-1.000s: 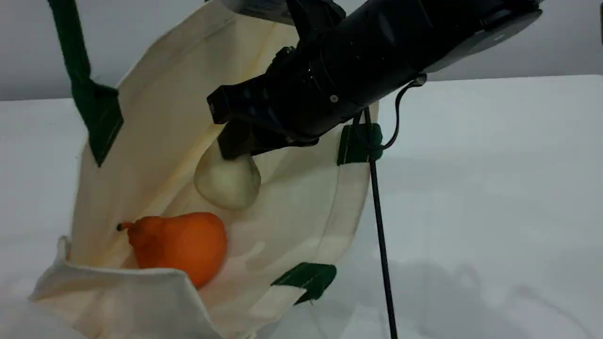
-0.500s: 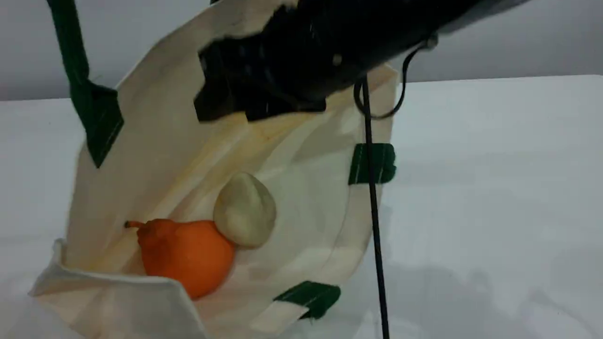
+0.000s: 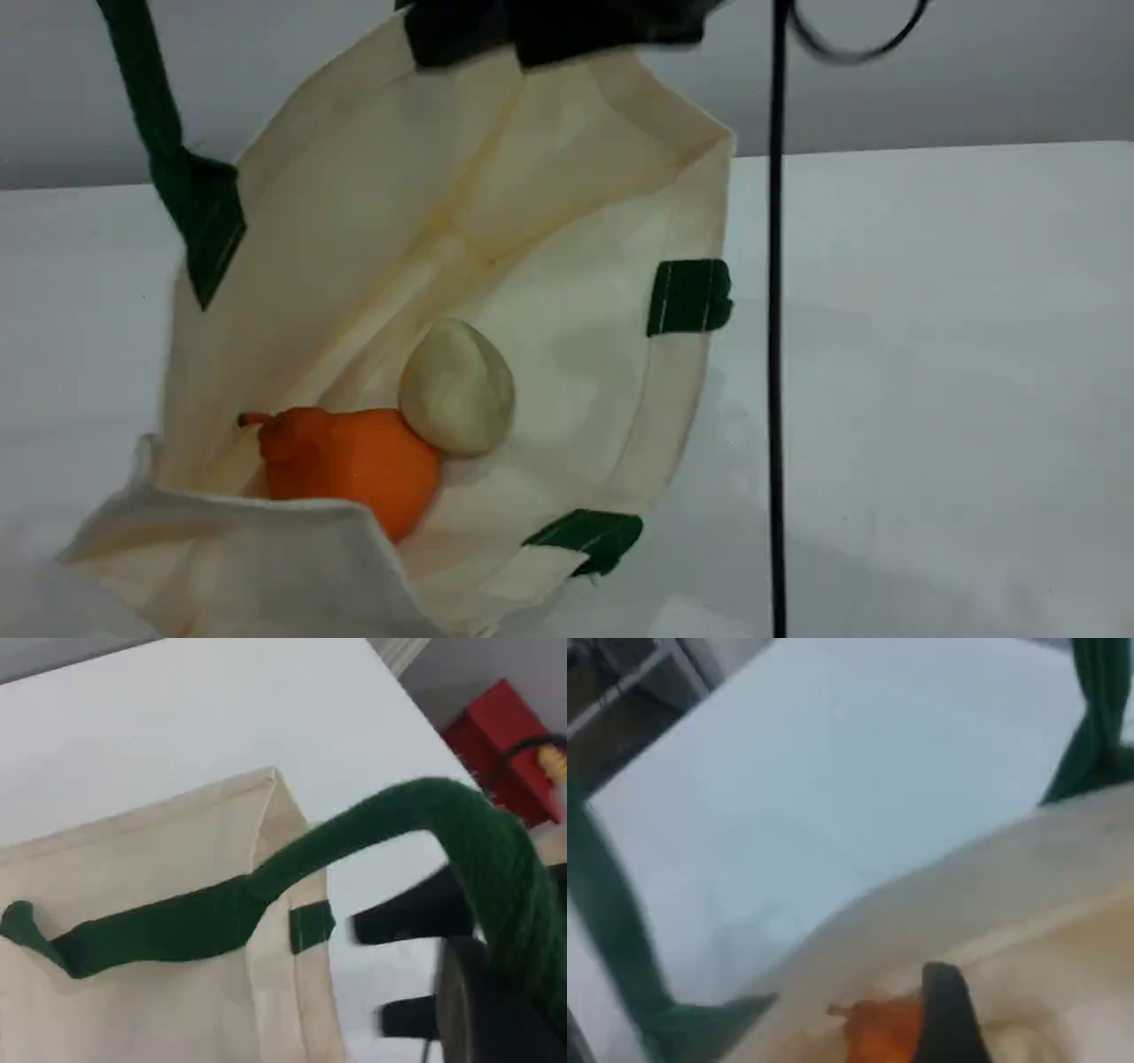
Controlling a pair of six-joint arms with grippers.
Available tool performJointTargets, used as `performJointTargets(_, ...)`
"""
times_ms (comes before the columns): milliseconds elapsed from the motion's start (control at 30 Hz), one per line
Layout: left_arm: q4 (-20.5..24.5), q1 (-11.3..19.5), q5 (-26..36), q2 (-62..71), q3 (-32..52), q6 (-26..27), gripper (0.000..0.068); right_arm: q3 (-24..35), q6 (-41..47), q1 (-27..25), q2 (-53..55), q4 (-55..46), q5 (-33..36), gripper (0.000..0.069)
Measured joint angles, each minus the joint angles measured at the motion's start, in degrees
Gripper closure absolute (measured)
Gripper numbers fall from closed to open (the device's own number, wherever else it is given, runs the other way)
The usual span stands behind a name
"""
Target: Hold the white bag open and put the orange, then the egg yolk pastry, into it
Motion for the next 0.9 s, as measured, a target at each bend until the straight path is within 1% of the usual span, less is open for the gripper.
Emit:
performJointTargets(67,0.8,0.0,-0.1,0.5,0.0,0.0,0.0612,0.7,1.4,0.0,-2.7,-1.0,0.0,0.0272)
performJointTargets(333,0.6,0.0,-1.7,5.3,0.0,0.2,0.0612,5.4,6.7,0.0,-15.8,-7.3,-0.9,0.0272)
performJointTargets(433,1.0,0.0,-2.6,7.0,0.1,1.5,0.0612,7.0,10.3,0.0,-20.7,-10.3,-0.7,0.0272)
performJointTargets(533,3.2,0.0,-2.6,8.2,0.2,1.6,0.0610,8.8,15.2,0.0,-25.3,-14.9,0.7,0.0272)
performJointTargets(633,5.8,0.0,-2.6,8.7,0.3,1.6,0.0594,9.6,22.3,0.0,-28.9,-22.1,5.1,0.0272)
performJointTargets(733,7.8,0.0,-2.4,8.7,0.6,1.6,0.0542,9.6,31.6,0.0,-31.2,-31.3,11.2,0.0272)
performJointTargets(800,9.3,0.0,-1.9,8.7,0.6,1.5,0.0482,9.6,38.8,0.0,-32.0,-38.9,15.7,0.0272)
performJointTargets(900,9.6,0.0,-1.3,8.7,1.5,1.6,0.0382,9.5,49.1,0.0,-33.4,-50.1,21.0,0.0272)
